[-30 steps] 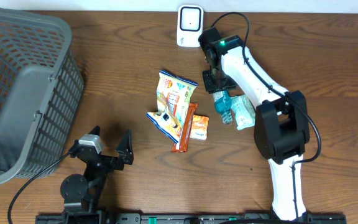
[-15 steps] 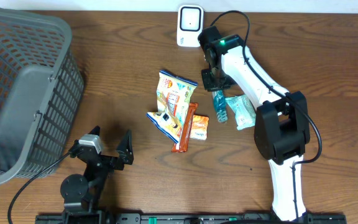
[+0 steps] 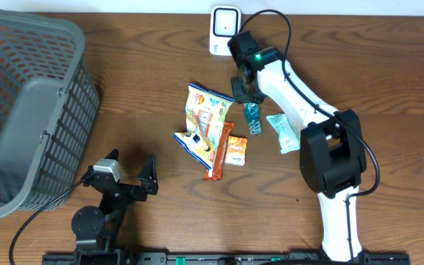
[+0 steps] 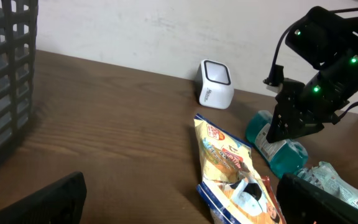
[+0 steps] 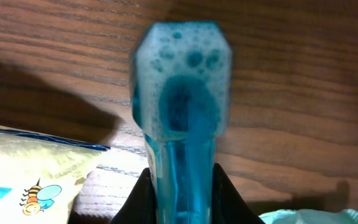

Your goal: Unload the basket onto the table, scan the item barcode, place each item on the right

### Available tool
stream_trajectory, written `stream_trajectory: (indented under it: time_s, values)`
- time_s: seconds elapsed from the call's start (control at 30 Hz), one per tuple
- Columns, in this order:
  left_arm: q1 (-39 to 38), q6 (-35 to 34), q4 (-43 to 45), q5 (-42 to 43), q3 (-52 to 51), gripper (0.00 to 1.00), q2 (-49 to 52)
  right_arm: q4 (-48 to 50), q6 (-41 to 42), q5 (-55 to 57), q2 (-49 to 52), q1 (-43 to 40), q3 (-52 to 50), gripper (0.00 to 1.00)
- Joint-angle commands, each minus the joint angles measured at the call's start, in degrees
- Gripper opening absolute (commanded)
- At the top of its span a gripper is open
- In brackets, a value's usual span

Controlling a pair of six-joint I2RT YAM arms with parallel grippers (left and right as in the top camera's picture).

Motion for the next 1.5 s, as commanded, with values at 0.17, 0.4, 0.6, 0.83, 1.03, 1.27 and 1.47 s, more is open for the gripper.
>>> stream_trajectory:
  time_s: [0.17,0.4,0.6,0.83,1.03,1.27,1.47]
  values:
    - [0.28,0.13,-0.63,0.92,-1.62,0.98,0.02,-2.43,-0.46,-0.74,1.64,0.59,-2.54,0.02]
    - [0.28,0.13,-0.63,0.92,-1.62,0.98,0.02,-2.05,-2.16,-0.74,1.64,0.59,-2.54,0.33]
    - [0.28,0.13,-0.63,0.92,-1.62,0.98,0.02,0.63,-1.38,-0.74,1.64,0.59,-2.54,0.33]
    - [0.28,0.13,-0.63,0.92,-1.62,0.98,0.02,3.28,1.11,-0.76,1.64,0.59,-2.54,0.06]
    - [0.28,0.13,-0.63,0.92,-1.62,0.98,0.02,2.19,-0.46,-2.01,1.62,0.59,-2.51,0.01]
    - [0.28,0.13,-0.63,0.92,-1.62,0.98,0.02,-1.09,-14.38,-23.98,1.62,-1.29,-2.51,0.01]
    - [0.28,0.13,-0.63,0.92,-1.62,0.98,0.02,-4.04,-24.68,-42.60,1.62,-5.86,-2.51,0.01]
